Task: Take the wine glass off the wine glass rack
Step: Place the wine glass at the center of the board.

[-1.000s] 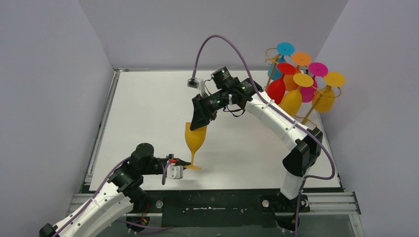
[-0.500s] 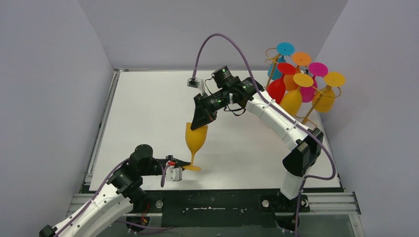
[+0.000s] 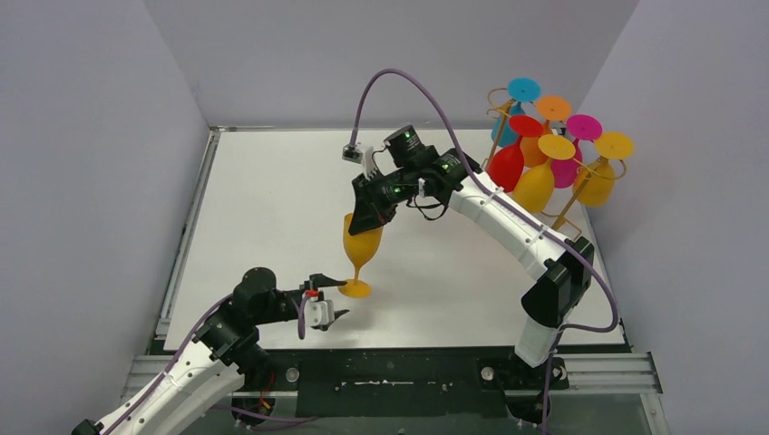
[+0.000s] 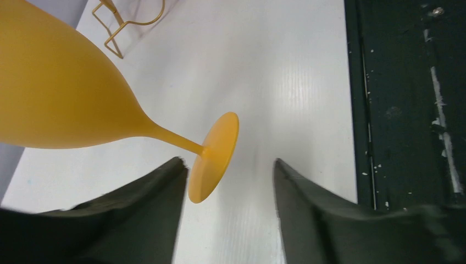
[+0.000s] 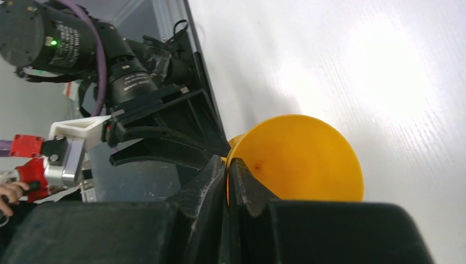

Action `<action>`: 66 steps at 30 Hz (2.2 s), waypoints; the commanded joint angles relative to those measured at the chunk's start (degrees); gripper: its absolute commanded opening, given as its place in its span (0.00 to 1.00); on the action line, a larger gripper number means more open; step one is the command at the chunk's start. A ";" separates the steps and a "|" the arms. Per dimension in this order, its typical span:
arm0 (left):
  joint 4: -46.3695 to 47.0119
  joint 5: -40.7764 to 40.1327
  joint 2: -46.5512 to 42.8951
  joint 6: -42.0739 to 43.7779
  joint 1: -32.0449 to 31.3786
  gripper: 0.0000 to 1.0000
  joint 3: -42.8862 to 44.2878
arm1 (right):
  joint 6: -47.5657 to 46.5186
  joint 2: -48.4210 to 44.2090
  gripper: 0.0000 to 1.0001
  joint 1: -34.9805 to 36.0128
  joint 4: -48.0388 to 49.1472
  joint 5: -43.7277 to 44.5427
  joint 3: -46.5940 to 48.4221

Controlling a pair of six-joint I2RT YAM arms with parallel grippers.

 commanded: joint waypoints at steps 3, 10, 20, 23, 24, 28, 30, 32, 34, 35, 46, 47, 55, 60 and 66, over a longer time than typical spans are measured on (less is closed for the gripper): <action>1.44 -6.81 -0.81 -2.80 0.18 0.95 1.13 | 1.21 -4.27 0.00 1.75 6.56 14.06 -1.85; 3.96 -18.52 -1.21 -8.57 2.07 0.97 1.30 | 1.55 -4.36 0.00 4.46 14.03 31.68 -4.71; 8.88 -54.64 4.31 -41.91 14.36 0.97 5.40 | 3.79 -0.62 0.00 6.47 31.41 54.15 -10.61; 5.71 -55.91 8.53 -47.05 20.27 0.97 9.54 | 4.15 3.47 0.00 6.44 31.08 56.98 -6.70; 4.79 -55.18 10.08 -48.74 22.72 0.97 10.59 | 4.71 5.04 0.00 6.45 30.74 58.22 -5.21; -0.08 -51.14 16.92 -53.55 32.42 0.97 15.68 | 5.26 10.62 0.00 6.52 30.58 59.15 -0.28; -1.77 -51.58 19.75 -54.32 34.85 0.97 17.09 | 5.43 13.81 0.00 6.53 29.03 60.90 3.07; -3.36 -53.78 20.42 -54.69 35.79 0.97 17.88 | 5.26 16.53 0.00 6.52 27.75 60.90 6.09; -3.77 -54.97 19.83 -54.71 36.23 0.97 17.67 | 4.86 18.62 0.00 6.57 27.04 59.79 8.31; -3.44 -54.96 19.25 -54.44 36.25 0.97 17.36 | 4.90 19.56 0.00 6.61 26.66 59.48 9.32; -0.90 -52.15 16.64 -52.26 36.20 0.97 15.07 | 2.47 27.22 0.08 7.62 20.83 58.87 18.20; -0.33 -51.15 16.49 -51.77 36.17 0.97 14.75 | 2.33 27.45 0.13 7.70 20.51 58.97 18.63; -0.17 -50.57 15.97 -51.09 36.17 0.97 14.60 | 1.61 27.54 0.35 8.10 19.79 58.84 21.16; -0.47 -50.51 15.78 -50.96 36.17 0.97 14.74 | 1.35 26.05 0.45 8.43 17.19 59.02 25.07; -0.37 -49.69 15.19 -50.64 36.17 0.97 14.54 | 2.70 16.71 0.48 9.20 17.30 61.89 19.23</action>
